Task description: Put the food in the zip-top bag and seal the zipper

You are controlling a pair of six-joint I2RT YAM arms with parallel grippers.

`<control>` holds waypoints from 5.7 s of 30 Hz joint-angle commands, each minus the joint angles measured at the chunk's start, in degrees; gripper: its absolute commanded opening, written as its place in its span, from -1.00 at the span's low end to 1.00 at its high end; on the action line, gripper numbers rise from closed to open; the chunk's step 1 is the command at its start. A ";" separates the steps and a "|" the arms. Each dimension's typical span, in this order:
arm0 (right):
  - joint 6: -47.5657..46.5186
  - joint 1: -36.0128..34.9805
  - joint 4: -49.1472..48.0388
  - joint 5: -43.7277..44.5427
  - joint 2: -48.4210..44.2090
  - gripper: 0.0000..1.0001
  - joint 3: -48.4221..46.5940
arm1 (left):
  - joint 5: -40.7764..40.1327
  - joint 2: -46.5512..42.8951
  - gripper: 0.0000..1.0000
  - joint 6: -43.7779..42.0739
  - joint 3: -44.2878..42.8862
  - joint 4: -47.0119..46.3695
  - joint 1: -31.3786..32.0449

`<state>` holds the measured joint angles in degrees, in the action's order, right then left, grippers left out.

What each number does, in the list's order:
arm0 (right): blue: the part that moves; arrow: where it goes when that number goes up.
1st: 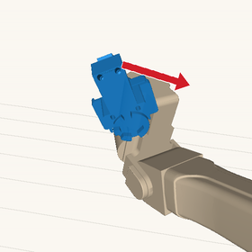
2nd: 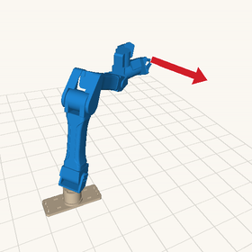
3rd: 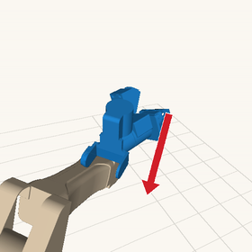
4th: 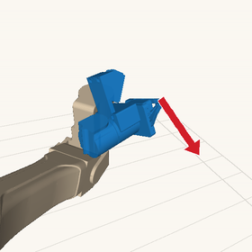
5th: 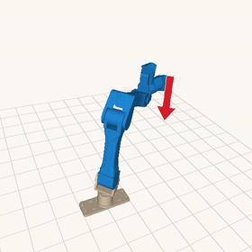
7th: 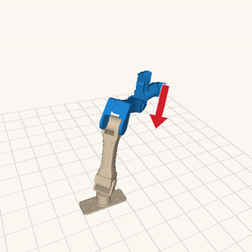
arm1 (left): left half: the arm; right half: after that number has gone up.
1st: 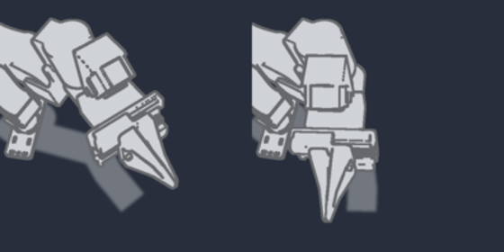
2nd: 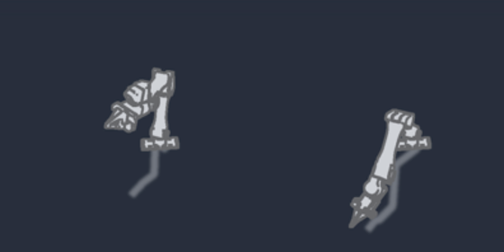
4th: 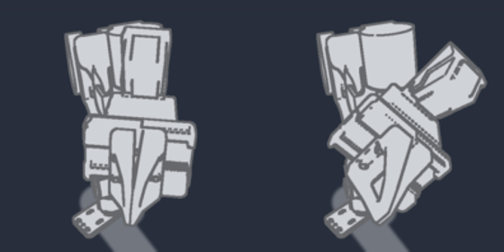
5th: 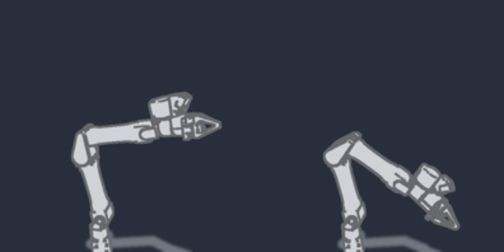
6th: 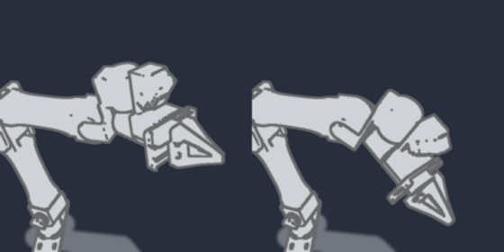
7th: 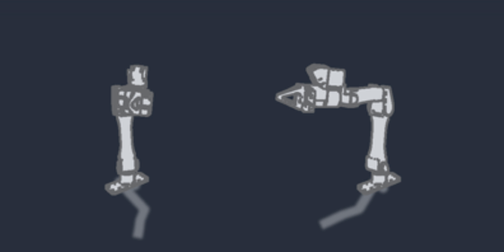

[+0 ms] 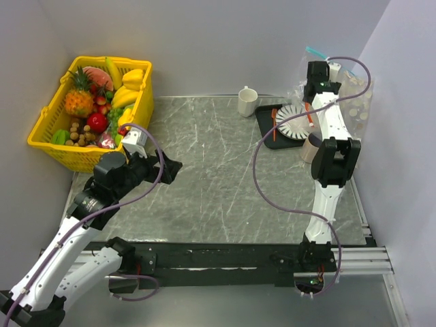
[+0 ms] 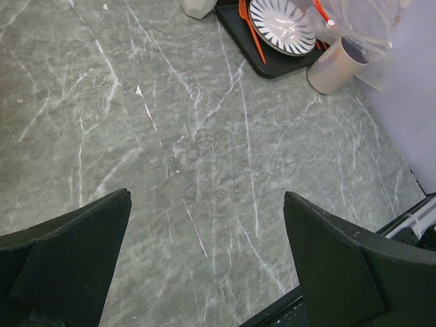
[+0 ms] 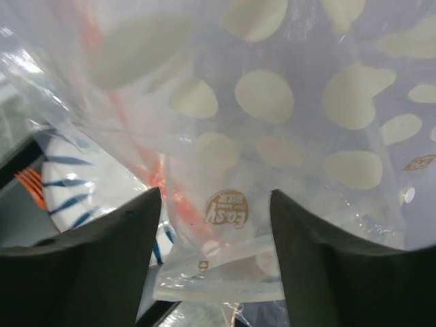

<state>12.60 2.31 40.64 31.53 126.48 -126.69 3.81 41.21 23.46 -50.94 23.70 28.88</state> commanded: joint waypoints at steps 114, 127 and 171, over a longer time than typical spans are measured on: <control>24.52 -27.35 -24.74 -17.99 -101.96 0.99 82.58 | -5.21 33.15 -0.99 9.93 -19.47 -8.50 25.34; 12.80 -28.58 -19.81 -46.47 -87.46 0.45 78.18 | -6.55 34.55 -0.99 12.31 -23.68 -3.66 23.41; 10.16 -38.34 0.58 -26.87 -63.03 -0.93 64.20 | 1.99 40.36 0.79 12.84 -16.65 -9.48 12.52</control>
<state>22.04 -35.66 44.29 5.93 60.40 -63.66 11.25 86.70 39.64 -65.30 8.80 43.24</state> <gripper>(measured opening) 0.040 0.857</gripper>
